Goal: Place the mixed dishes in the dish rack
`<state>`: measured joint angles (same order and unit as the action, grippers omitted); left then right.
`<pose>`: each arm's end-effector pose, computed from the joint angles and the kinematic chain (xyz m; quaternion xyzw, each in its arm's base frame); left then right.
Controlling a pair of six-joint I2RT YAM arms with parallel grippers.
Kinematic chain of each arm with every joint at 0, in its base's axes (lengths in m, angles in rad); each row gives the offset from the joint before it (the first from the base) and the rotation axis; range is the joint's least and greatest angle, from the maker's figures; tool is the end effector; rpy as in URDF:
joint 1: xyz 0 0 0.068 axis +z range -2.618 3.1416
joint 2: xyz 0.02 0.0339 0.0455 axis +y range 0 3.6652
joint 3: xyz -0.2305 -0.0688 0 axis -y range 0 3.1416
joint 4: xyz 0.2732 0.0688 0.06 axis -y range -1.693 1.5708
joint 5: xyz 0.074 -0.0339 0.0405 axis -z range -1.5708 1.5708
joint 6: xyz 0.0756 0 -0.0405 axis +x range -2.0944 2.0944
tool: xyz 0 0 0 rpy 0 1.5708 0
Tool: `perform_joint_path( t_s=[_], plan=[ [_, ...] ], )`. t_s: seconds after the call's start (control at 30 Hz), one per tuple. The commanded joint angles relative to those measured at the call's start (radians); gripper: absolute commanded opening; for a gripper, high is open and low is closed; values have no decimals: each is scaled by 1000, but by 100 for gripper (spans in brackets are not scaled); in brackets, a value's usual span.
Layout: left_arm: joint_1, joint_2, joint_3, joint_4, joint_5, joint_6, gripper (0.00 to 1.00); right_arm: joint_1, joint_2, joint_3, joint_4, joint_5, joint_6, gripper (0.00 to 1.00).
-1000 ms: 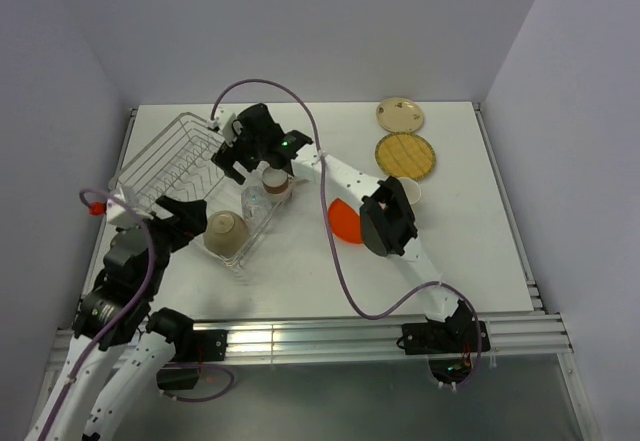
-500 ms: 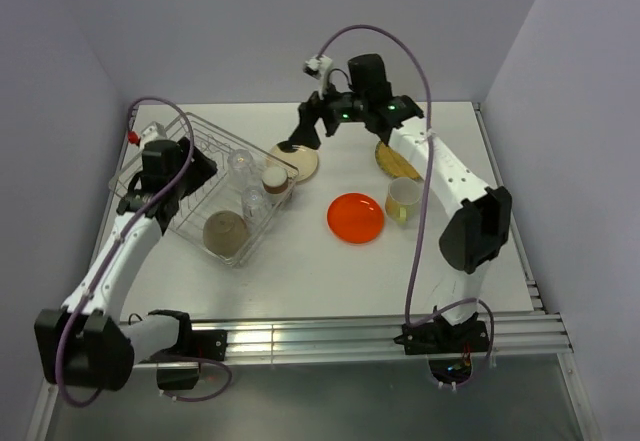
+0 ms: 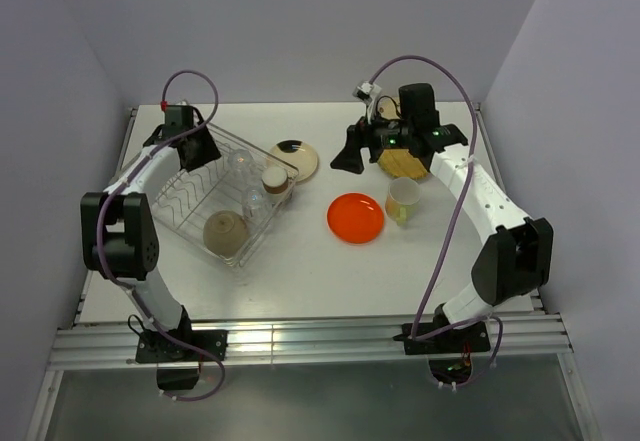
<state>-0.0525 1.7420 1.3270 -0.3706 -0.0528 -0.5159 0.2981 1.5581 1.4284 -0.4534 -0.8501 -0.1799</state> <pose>0.4388 -0.0191 0.1797 -0.2219 0.8966 -0.0838 0.3740 0.3649 0.1715 0.2999 -0.3798 0.7331 0.3880 0.4096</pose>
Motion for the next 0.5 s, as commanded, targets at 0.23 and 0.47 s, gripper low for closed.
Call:
perform_joint_path(
  t_s=[0.23,0.47],
  plan=[
    [-23,53,66,-8,136,111,59,-42,-72,-43,58,-70,17,100],
    [-53,83,90,-25,156,128,60,-43,-93,-71,67,-61,25,100]
  ],
)
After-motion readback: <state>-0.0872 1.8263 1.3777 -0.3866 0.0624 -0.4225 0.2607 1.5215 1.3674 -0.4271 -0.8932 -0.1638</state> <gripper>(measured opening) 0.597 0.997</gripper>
